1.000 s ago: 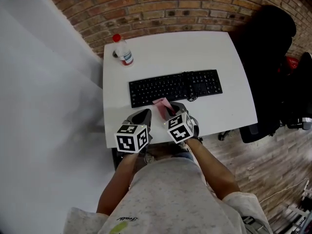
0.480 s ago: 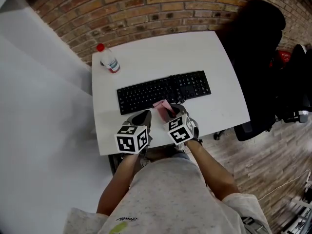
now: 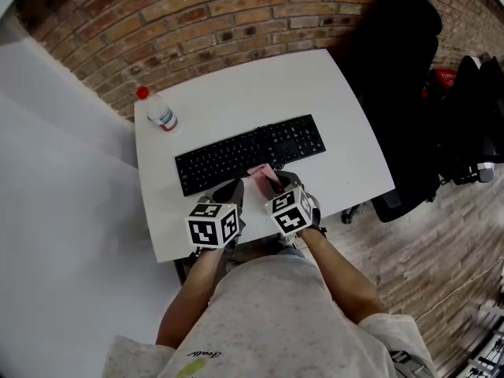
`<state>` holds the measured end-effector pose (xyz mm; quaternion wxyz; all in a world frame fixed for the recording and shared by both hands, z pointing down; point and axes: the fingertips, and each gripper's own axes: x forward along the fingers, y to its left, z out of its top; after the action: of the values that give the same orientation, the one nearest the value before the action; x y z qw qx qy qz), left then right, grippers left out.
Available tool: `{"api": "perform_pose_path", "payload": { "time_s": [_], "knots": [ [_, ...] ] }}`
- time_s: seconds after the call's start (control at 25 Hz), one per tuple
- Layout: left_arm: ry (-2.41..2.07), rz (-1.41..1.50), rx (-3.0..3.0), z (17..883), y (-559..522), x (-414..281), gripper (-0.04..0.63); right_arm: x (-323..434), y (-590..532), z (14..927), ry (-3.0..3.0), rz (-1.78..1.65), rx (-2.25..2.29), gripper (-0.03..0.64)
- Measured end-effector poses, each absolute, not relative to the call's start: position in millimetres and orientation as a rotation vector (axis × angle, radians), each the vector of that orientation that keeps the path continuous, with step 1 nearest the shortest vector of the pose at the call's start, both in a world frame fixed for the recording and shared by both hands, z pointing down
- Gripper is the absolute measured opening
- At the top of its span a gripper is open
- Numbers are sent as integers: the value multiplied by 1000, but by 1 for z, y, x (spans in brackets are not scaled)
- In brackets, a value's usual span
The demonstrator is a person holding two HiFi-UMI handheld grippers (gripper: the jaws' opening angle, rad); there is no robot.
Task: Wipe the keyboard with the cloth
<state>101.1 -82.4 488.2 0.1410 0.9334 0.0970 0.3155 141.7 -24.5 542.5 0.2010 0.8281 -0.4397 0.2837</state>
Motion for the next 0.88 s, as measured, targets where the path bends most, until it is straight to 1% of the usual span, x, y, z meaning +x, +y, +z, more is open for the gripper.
{"api": "perform_pose_path", "payload": {
  "time_s": [0.88],
  "knots": [
    [393,935,2703,490,-35,130,-3,168,40,549,-1106,852,2401,25]
  ]
}}
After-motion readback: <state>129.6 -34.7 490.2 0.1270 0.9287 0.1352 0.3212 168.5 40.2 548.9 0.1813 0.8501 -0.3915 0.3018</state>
